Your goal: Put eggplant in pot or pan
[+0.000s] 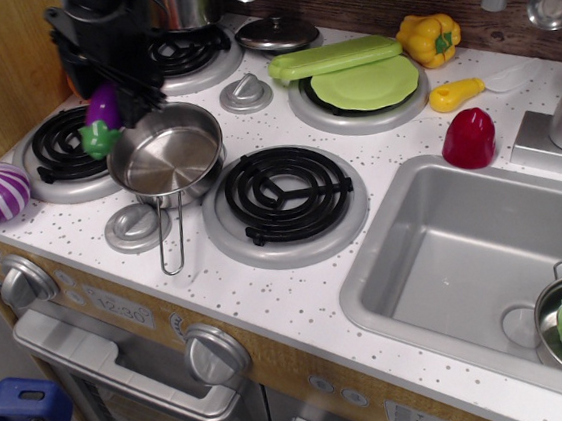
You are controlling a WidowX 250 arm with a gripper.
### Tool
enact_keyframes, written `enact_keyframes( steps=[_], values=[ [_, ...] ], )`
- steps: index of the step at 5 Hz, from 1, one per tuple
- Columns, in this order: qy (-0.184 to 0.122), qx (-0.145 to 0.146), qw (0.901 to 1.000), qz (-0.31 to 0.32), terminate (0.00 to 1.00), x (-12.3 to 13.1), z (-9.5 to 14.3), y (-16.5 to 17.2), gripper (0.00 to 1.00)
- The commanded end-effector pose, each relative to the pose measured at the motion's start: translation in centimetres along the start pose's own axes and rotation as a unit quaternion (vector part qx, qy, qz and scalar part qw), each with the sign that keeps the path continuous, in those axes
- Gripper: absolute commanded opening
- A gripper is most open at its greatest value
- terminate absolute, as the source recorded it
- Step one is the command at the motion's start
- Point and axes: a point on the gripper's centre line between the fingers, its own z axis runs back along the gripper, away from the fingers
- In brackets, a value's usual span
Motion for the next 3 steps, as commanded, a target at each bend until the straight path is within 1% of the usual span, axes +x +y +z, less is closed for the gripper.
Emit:
enact_keyframes(
  steps=[1,2,3],
  values=[
    [-0.048,0.032,0.9983,-0.001,0.0,2.8,-0.1,0.5,1.0],
    [-0.065,0.026,0.9975,0.007,0.0,2.6,-1.3,-0.2,1.0],
    [-0.065,0.026,0.9975,0.007,0.0,2.6,-1.3,-0.2,1.0]
  ],
)
